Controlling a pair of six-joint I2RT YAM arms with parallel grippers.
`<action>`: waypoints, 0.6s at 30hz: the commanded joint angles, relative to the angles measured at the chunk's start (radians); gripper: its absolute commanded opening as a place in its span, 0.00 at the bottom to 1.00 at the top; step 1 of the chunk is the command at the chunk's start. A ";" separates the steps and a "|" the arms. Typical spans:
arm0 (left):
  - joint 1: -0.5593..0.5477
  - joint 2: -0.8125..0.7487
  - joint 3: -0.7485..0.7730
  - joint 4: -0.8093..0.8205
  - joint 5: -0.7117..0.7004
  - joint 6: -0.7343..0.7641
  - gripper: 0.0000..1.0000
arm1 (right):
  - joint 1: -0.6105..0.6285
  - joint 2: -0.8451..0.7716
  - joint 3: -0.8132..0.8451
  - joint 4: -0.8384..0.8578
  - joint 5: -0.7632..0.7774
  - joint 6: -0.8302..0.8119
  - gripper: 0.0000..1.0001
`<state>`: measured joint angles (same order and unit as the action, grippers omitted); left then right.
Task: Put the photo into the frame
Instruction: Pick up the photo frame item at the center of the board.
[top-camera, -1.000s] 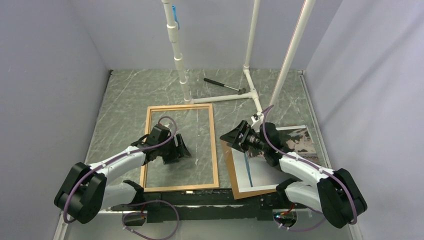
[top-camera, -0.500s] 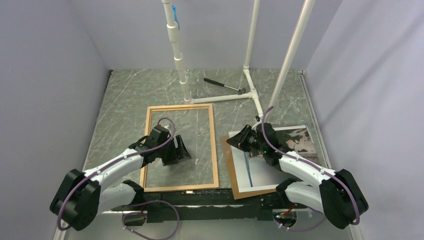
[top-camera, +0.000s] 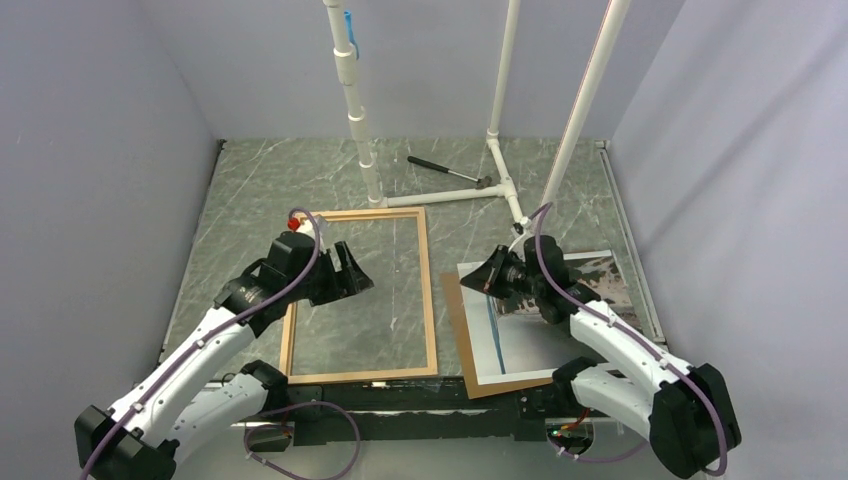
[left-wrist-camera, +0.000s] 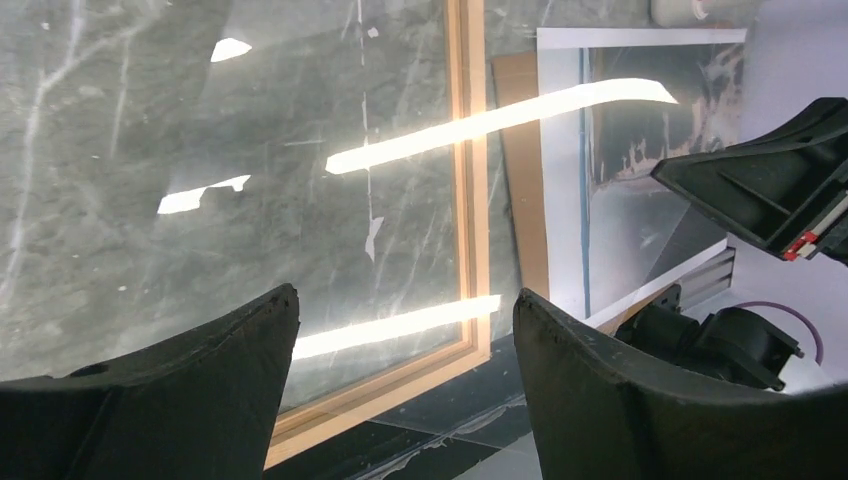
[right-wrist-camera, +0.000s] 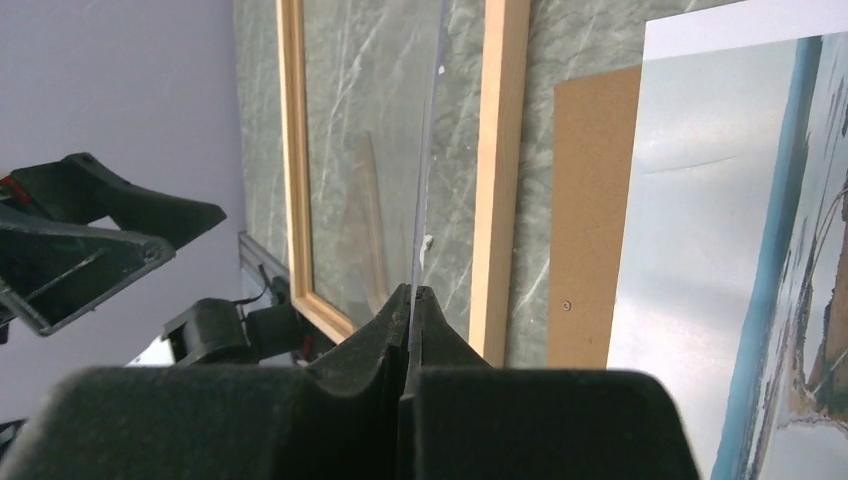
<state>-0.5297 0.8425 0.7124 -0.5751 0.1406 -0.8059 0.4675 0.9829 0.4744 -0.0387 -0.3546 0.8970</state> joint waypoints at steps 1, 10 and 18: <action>0.002 0.016 0.059 -0.121 -0.059 0.052 0.82 | -0.096 -0.011 0.036 -0.005 -0.236 -0.038 0.00; 0.004 0.037 0.015 -0.085 -0.017 0.039 0.82 | -0.164 0.154 0.155 -0.132 -0.469 -0.202 0.00; 0.004 0.081 -0.009 -0.058 0.009 0.048 0.82 | -0.164 0.305 0.251 -0.395 -0.391 -0.464 0.00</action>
<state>-0.5289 0.9047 0.7128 -0.6617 0.1223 -0.7776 0.3035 1.2602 0.6796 -0.2806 -0.7517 0.5907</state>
